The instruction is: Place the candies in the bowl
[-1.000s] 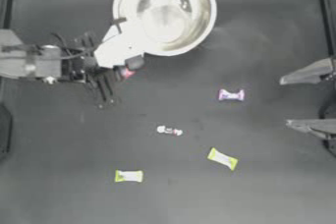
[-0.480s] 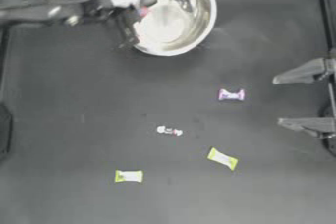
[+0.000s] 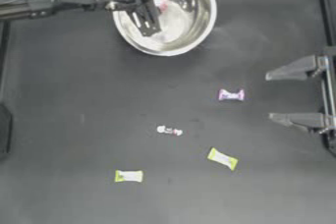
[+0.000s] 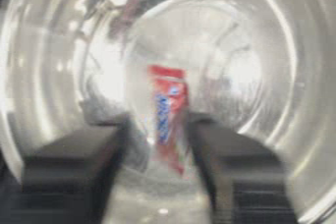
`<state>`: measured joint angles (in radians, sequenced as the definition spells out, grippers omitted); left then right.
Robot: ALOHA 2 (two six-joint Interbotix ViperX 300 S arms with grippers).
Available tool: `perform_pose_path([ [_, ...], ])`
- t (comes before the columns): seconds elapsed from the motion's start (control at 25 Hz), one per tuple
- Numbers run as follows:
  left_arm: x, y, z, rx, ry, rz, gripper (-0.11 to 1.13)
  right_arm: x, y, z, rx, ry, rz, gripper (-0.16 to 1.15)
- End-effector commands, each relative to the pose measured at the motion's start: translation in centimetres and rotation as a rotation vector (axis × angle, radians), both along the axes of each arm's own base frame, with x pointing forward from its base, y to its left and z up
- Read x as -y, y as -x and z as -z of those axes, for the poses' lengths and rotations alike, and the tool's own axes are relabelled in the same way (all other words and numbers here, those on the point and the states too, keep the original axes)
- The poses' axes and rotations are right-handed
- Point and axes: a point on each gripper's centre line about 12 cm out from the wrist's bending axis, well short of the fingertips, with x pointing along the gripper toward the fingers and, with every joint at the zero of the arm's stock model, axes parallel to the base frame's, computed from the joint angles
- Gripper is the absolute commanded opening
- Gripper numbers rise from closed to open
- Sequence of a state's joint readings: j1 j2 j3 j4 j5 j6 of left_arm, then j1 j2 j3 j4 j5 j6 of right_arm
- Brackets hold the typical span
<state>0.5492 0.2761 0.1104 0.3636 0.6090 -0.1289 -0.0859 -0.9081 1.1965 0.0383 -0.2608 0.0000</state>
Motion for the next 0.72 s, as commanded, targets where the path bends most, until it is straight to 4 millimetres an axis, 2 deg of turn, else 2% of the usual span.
perform_pose_path([
  [0.04, -0.5, -0.5, -2.9, 0.064, -0.035, -0.008, 1.07, 0.3, -0.3, -0.6, 0.004, -0.007, 0.013, 1.00],
  [0.16, -0.6, -0.5, -3.4, 0.073, -0.042, -0.006, 1.00, 0.4, -0.3, -0.4, -0.009, -0.017, 0.018, 1.00],
  [0.36, -0.2, -0.2, -4.8, 0.098, -0.058, -0.002, 1.03, 0.8, -0.3, -0.4, -0.020, -0.029, 0.039, 1.00],
  [0.72, 2.3, 0.9, -10.3, 0.205, -0.116, 0.036, 1.03, 2.3, -0.3, -0.7, -0.120, -0.062, 0.107, 1.00],
])
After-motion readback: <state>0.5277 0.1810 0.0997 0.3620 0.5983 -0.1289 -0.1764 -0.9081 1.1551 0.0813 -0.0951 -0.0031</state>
